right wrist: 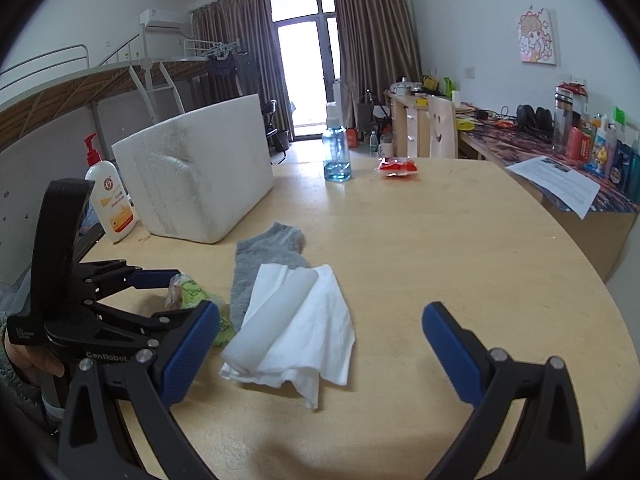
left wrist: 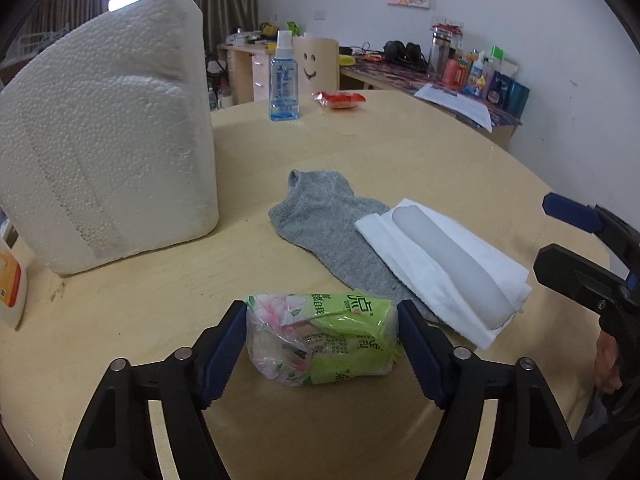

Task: Organize soft objects
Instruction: 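Grasp the green snack packet with the left tool, then grasp the white roll on the tissue with the right tool while the left tool holds the packet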

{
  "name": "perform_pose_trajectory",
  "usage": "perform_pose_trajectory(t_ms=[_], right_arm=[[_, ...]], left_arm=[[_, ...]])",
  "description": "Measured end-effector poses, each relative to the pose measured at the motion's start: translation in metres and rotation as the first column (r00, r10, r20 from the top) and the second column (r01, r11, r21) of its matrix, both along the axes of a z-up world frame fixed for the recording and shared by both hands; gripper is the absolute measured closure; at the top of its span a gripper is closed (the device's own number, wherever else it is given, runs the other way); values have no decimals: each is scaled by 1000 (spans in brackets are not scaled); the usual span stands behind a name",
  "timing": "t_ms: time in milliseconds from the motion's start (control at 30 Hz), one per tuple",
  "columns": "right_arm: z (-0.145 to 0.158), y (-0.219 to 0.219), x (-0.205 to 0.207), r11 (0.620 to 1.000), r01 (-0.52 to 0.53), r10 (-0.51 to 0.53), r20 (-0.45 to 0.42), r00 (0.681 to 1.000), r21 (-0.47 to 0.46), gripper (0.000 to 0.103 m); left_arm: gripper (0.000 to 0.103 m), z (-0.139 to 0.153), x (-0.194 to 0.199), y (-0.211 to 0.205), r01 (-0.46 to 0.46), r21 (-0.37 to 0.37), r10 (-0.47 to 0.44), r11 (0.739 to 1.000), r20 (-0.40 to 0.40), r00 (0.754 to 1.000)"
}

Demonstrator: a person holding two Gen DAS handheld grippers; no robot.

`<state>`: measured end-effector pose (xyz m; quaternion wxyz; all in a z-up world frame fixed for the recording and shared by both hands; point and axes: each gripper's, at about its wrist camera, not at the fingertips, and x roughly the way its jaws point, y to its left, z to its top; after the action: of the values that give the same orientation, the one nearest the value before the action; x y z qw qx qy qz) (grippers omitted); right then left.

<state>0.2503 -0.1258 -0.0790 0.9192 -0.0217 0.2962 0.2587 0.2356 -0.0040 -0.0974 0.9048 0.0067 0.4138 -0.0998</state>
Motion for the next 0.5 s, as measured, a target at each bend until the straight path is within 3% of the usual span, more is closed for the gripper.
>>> perform_pose_trajectory(t_ms=[200,500], right_arm=[[1,8,2,999,-26,26,-7,1000,-26,1],[4,24,6,996,-75,74,-33,997,-37,1]], left_arm=[[34,0,0,4,11,-19,-11,1000,-6,1000],[40,6,-6,22,7,-106,-5,994,16,1000]])
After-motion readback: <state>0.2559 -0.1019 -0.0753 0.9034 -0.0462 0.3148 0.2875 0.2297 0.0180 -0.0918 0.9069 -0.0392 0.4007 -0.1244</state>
